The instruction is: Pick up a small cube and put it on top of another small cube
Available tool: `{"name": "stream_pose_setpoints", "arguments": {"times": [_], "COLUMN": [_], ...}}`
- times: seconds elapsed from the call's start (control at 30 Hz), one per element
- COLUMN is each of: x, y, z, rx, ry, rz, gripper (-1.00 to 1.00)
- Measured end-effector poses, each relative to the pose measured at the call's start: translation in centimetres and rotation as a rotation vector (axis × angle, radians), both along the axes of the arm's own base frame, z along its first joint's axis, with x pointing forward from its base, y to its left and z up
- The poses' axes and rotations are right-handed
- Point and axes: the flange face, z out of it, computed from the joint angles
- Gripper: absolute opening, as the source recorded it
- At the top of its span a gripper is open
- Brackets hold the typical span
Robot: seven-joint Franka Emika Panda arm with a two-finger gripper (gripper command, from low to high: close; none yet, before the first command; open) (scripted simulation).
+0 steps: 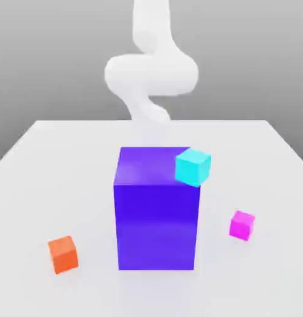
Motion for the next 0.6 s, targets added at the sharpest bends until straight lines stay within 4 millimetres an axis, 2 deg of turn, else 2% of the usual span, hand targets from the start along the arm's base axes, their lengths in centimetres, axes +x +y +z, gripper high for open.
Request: {"name": "stream_pose_setpoints", "arguments": {"times": [0.07,0.13,0.2,0.3,0.4,0.47,0.53,0.6], "x": [2.0,3.2,3.6,2.8,0.4,-2.2,-5.7,-10.0], "y": [2.9,5.7,8.5,12.4,15.7,17.6,19.0,20.0], "z": [-4.9,-9.9,-14.9,-22.4,-30.0,-35.1,-40.2,-44.9], "rx": [-0.035,-0.071,-0.106,-0.161,-0.219,-0.261,-0.307,-0.358], "ry": [0.070,0.137,0.202,0.299,0.397,0.467,0.540,0.614], "rz": [0.085,0.169,0.254,0.386,0.527,0.628,0.738,0.860], "gripper": [0.00,0.00,0.00,0.00,0.00,0.00,0.00,0.00]}}
